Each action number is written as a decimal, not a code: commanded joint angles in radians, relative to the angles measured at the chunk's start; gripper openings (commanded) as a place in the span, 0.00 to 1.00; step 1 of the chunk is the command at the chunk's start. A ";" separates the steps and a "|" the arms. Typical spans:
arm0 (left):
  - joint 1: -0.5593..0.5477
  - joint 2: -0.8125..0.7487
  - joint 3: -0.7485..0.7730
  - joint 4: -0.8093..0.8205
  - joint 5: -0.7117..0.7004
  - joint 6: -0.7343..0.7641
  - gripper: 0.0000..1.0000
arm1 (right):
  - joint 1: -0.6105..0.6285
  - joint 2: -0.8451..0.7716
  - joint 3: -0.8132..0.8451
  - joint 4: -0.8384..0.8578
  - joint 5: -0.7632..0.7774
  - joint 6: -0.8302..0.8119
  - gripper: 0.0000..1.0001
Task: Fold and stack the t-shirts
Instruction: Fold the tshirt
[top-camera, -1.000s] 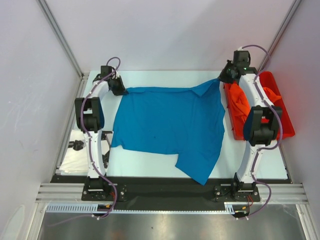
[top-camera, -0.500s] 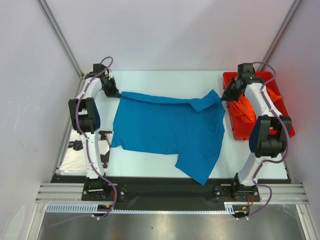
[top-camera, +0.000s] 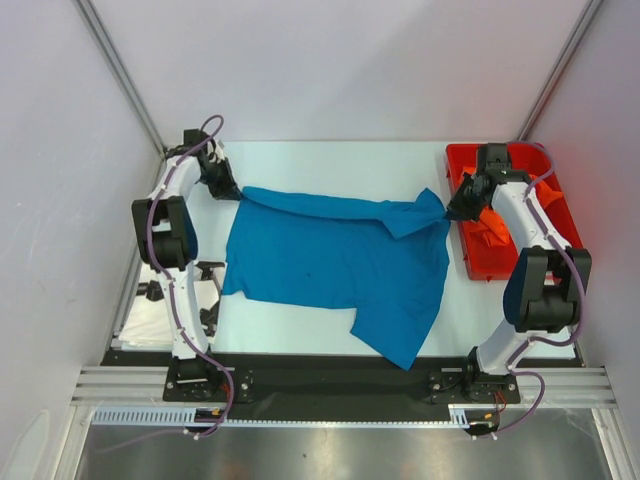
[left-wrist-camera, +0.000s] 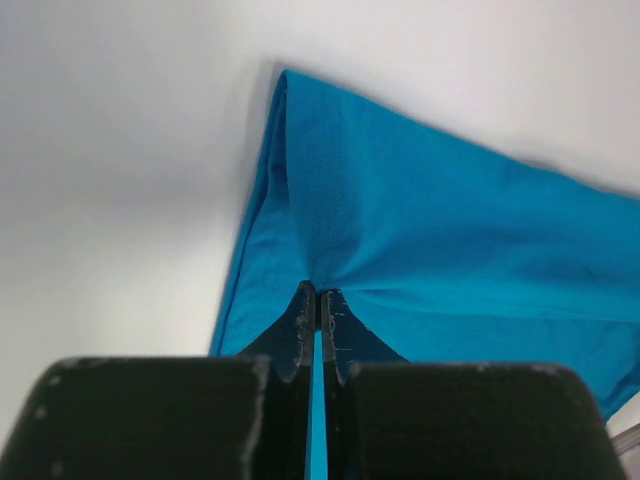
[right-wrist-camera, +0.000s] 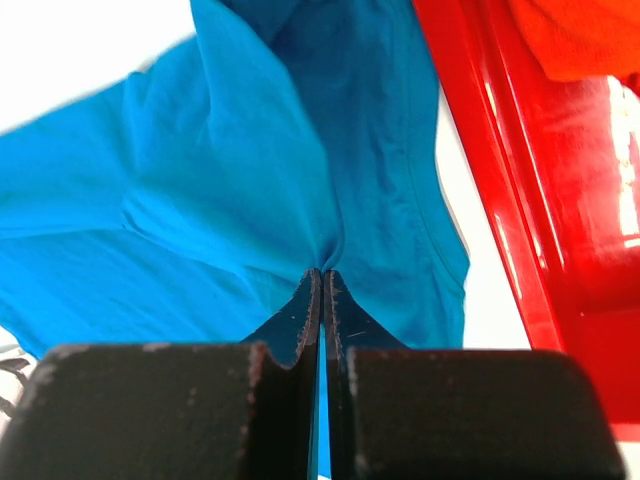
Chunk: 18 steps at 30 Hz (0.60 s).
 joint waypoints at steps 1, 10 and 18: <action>-0.021 -0.027 -0.022 -0.008 0.027 0.021 0.02 | -0.004 -0.056 -0.038 0.000 0.017 -0.012 0.00; -0.023 -0.046 -0.044 -0.042 -0.068 0.034 0.01 | -0.007 -0.088 -0.084 0.012 0.023 -0.015 0.00; -0.021 -0.040 -0.048 -0.076 -0.117 0.052 0.02 | -0.007 -0.103 -0.120 0.007 0.015 -0.020 0.00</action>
